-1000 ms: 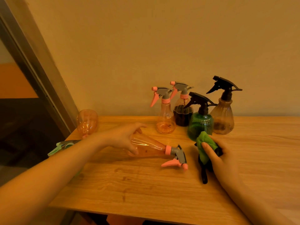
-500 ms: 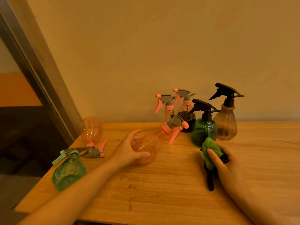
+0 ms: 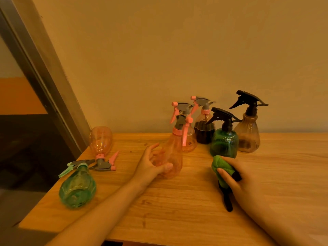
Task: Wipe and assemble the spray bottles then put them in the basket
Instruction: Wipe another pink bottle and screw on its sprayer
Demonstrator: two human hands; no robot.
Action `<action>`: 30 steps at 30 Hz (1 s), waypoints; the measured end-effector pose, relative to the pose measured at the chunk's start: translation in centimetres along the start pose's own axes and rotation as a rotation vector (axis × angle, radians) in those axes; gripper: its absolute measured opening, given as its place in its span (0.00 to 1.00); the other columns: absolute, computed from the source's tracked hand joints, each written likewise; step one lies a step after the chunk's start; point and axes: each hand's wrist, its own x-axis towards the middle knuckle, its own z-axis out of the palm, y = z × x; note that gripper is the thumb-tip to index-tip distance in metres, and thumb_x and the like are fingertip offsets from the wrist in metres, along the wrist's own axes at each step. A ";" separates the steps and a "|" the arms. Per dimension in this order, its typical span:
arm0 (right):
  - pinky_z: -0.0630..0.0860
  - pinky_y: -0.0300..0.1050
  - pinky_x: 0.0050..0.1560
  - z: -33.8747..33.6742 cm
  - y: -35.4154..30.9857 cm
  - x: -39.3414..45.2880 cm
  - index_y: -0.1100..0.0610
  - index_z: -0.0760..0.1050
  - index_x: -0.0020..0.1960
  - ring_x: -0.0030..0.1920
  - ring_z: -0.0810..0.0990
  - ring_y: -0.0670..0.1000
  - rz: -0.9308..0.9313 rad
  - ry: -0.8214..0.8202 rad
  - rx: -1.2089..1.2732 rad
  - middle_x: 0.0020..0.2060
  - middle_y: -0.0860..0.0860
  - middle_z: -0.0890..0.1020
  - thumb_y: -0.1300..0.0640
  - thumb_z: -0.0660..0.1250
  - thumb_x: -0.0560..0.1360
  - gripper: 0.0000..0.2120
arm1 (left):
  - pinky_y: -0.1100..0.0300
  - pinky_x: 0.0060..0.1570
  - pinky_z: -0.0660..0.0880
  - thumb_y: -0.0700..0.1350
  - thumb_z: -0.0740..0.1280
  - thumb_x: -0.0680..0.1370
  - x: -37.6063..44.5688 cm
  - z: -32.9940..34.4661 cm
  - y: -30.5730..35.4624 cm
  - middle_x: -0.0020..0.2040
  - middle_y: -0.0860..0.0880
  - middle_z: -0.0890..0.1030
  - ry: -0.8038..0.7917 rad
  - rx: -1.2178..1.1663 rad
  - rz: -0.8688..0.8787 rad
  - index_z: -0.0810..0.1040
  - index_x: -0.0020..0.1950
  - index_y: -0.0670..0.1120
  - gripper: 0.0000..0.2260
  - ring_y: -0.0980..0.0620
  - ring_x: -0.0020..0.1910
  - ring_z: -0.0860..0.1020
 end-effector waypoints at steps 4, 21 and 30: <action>0.73 0.33 0.54 -0.1 0.4 0.1 0.29 0.72 0.56 0.55 0.78 0.42 -0.002 -0.003 0.009 0.53 0.38 0.79 0.39 0.67 0.72 0.13 | 0.49 0.62 0.73 0.52 0.80 0.53 0.0 0.2 -0.3 0.64 0.50 0.73 0.004 0.072 -0.032 0.61 0.68 0.60 0.47 0.50 0.62 0.73; 0.72 0.31 0.52 0.1 0.9 0.2 0.28 0.72 0.54 0.53 0.78 0.41 -0.026 -0.006 -0.021 0.51 0.36 0.79 0.37 0.65 0.70 0.13 | 0.52 0.60 0.74 0.42 0.77 0.66 1.5 -4.8 4.3 0.72 0.47 0.67 -0.084 0.139 0.016 0.61 0.70 0.59 0.39 0.49 0.66 0.71; 0.73 0.33 0.53 0.0 0.6 0.2 0.27 0.72 0.54 0.53 0.78 0.41 -0.030 -0.017 -0.015 0.52 0.36 0.79 0.31 0.63 0.69 0.14 | 0.48 0.52 0.79 0.58 0.63 0.76 2.9 -4.6 18.3 0.69 0.47 0.69 -0.217 0.442 -0.102 0.65 0.71 0.60 0.23 0.44 0.58 0.77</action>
